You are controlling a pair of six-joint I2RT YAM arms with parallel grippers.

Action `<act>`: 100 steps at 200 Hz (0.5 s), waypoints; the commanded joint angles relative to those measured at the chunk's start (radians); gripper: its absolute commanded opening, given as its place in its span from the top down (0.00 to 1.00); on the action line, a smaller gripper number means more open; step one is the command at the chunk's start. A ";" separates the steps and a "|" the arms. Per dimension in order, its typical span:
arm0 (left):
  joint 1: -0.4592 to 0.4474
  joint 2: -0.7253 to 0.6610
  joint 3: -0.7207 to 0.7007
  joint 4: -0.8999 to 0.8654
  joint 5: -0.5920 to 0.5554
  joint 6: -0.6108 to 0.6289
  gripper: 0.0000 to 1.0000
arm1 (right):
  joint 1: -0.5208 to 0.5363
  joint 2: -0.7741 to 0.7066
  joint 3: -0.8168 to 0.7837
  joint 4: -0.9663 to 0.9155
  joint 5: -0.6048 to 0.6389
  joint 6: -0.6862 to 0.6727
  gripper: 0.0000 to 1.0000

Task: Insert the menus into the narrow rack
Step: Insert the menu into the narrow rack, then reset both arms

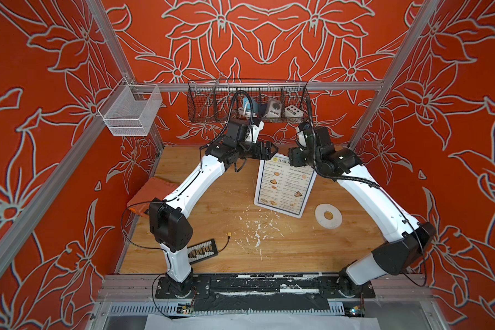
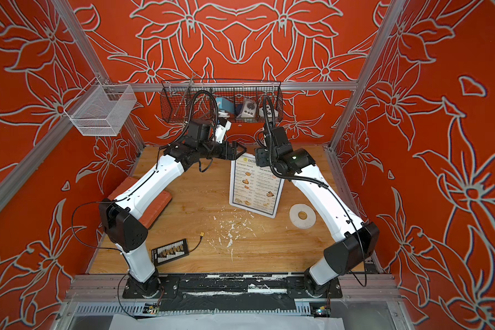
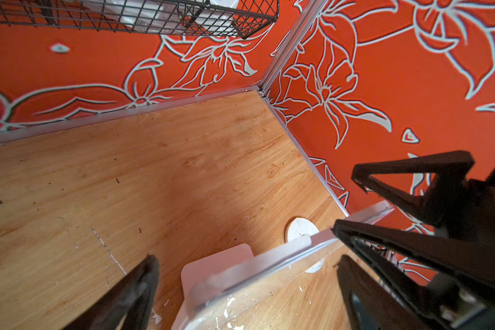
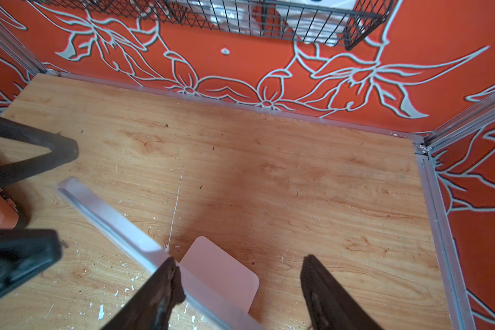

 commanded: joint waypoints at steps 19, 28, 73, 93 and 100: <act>0.001 -0.042 0.055 -0.050 -0.163 0.087 0.05 | -0.055 -0.152 0.006 0.059 0.159 -0.142 0.15; 0.021 -0.061 0.024 -0.048 -0.194 0.090 0.03 | -0.094 -0.200 -0.060 0.085 0.204 -0.155 0.11; 0.262 -0.194 -0.400 0.195 -0.275 -0.036 0.01 | -0.350 -0.497 -0.627 0.302 0.329 -0.043 0.04; 0.335 -0.229 -0.582 0.279 -0.389 -0.005 0.01 | -0.387 -0.561 -0.858 0.433 0.363 -0.026 0.03; 0.360 -0.247 -0.656 0.326 -0.417 -0.014 0.01 | -0.388 -0.572 -0.928 0.487 0.383 -0.024 0.03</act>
